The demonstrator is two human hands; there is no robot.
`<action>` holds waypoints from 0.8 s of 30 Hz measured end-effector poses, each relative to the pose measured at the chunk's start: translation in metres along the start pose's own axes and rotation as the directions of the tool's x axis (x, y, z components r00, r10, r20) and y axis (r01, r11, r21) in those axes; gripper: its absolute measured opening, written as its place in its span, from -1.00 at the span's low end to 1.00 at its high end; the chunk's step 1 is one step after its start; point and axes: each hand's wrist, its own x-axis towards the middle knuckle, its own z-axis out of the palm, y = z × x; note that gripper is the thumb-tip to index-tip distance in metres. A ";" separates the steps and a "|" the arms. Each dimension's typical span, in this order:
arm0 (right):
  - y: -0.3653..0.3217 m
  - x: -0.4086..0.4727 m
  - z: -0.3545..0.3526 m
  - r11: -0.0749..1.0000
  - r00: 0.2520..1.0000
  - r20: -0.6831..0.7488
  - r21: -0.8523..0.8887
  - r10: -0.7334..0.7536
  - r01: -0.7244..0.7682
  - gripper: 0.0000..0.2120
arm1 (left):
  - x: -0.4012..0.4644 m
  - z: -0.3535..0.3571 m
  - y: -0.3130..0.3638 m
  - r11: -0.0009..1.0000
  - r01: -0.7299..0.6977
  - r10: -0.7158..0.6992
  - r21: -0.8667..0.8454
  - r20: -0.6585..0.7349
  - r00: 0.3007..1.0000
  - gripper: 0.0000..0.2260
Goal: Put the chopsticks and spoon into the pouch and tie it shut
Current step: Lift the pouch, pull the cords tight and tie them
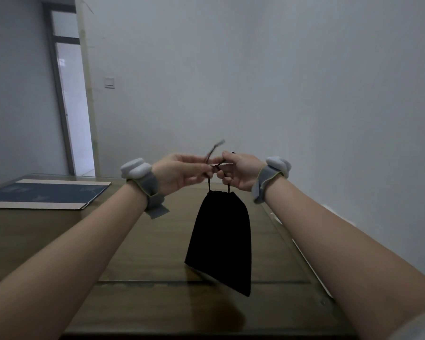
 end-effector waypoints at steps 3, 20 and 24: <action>0.002 0.001 0.001 0.999 1.000 0.025 0.048 0.012 -0.014 -0.68 | -0.003 -0.004 -0.018 0.990 0.092 -0.096 0.105 0.031 0.995 -0.85; -0.009 -0.005 0.007 0.413 0.880 0.214 -0.819 -0.423 0.398 -0.51 | 0.023 0.007 -0.026 0.980 0.087 -0.071 0.177 -0.098 0.993 -0.81; -0.005 -0.007 0.003 0.577 0.880 0.174 -0.696 -0.441 0.427 -0.52 | 0.025 0.017 -0.023 0.979 0.108 -0.111 0.171 0.006 0.994 -0.76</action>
